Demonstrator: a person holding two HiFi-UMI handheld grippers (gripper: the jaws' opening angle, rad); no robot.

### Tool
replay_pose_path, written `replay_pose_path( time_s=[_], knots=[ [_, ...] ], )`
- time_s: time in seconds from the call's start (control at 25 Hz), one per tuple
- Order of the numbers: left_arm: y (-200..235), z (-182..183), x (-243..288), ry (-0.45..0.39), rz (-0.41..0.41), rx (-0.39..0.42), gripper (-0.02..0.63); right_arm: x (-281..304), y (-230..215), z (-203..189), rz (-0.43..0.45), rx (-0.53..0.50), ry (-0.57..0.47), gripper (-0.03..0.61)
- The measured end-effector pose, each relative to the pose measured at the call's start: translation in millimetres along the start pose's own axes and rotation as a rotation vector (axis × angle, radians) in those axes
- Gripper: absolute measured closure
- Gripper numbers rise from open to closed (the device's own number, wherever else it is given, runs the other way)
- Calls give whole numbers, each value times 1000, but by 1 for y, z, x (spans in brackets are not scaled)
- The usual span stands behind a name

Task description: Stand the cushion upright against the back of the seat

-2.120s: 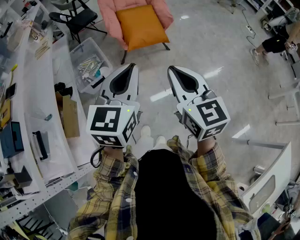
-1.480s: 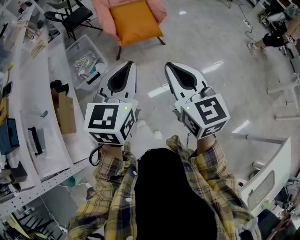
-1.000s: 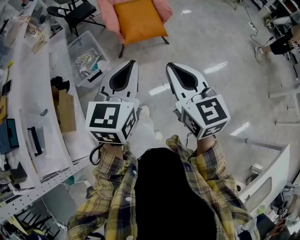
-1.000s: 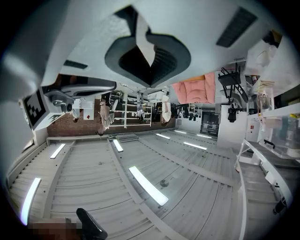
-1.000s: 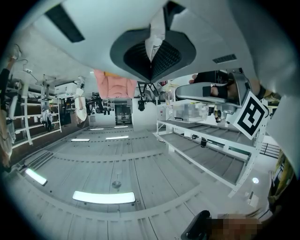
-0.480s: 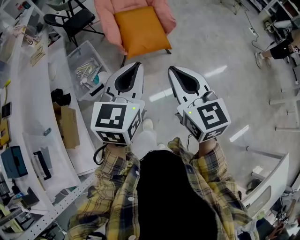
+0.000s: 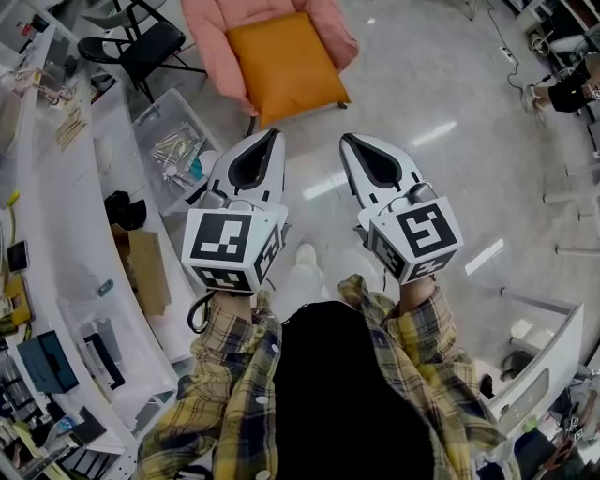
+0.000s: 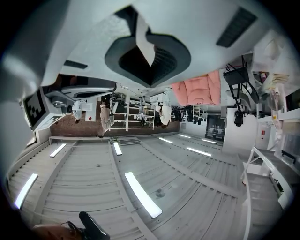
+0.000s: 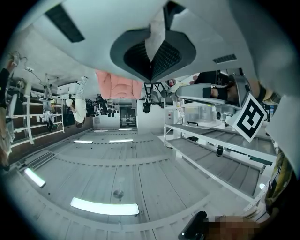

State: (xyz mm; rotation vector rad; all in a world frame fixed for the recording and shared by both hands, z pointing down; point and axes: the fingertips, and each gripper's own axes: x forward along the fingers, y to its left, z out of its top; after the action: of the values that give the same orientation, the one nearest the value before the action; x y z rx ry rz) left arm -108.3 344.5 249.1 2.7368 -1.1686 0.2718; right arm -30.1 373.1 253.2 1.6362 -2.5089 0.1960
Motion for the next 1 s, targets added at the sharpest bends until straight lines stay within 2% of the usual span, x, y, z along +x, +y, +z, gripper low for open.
replay_pose_path(
  time_s=[0.24,0.52,1.0],
  knots=[
    [10,-13,31,47,-17,-15,611,23,-19,-12,-3,20,34,561],
    [18,-12,102,82,12,-23,611,61,-80,-22,33,53,59,561],
    [35,23,206,45,124,-60,611,114,-184,1,123,20,64,561]
  ],
)
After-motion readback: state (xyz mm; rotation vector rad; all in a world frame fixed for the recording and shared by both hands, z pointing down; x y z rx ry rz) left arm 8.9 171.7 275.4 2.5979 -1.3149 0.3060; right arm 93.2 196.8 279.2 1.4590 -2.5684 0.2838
